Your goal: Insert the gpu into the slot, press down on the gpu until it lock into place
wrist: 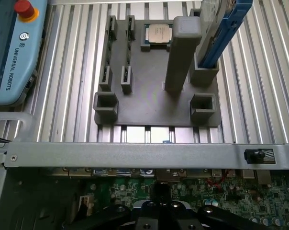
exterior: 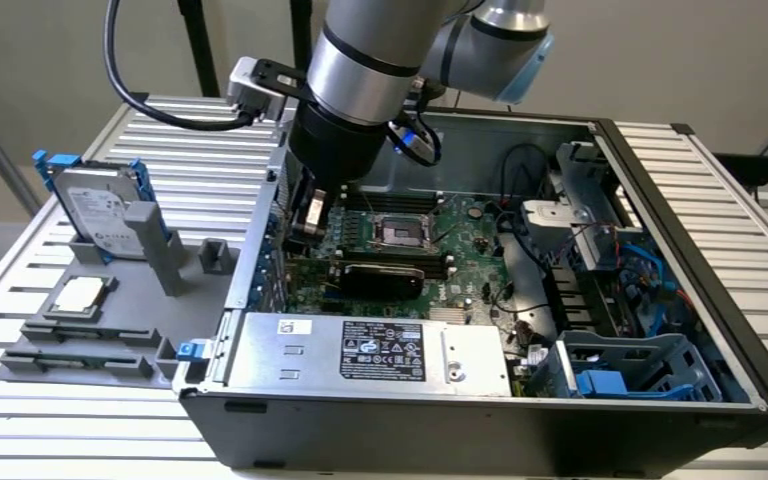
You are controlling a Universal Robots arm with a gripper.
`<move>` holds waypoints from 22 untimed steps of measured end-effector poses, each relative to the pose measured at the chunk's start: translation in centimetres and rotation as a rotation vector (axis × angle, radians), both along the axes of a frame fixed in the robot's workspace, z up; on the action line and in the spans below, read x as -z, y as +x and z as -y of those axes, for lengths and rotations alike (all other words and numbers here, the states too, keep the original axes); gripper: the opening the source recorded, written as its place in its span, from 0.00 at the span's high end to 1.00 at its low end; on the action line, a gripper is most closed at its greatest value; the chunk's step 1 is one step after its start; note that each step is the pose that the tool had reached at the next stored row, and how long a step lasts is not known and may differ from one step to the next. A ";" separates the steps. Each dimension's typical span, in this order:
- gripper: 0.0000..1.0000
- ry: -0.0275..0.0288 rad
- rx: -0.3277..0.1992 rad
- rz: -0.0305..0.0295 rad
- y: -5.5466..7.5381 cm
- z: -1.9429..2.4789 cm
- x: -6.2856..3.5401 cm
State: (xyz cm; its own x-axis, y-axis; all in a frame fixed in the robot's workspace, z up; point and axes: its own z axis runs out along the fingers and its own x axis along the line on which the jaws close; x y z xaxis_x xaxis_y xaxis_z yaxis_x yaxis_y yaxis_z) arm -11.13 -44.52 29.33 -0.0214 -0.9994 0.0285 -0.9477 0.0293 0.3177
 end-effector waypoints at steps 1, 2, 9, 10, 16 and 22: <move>0.89 -0.0002 0.004 -0.0001 0.0 0.00 -0.01; 0.89 -0.0001 0.008 0.0000 0.0 0.01 0.00; 0.89 -0.0003 0.034 -0.0001 0.0 0.02 0.09; 0.89 -0.0008 0.036 -0.0001 0.0 0.02 0.09; 0.89 -0.0077 0.041 -0.0002 0.0 0.16 0.10; 0.89 -0.0076 0.066 -0.0005 -0.1 0.17 0.16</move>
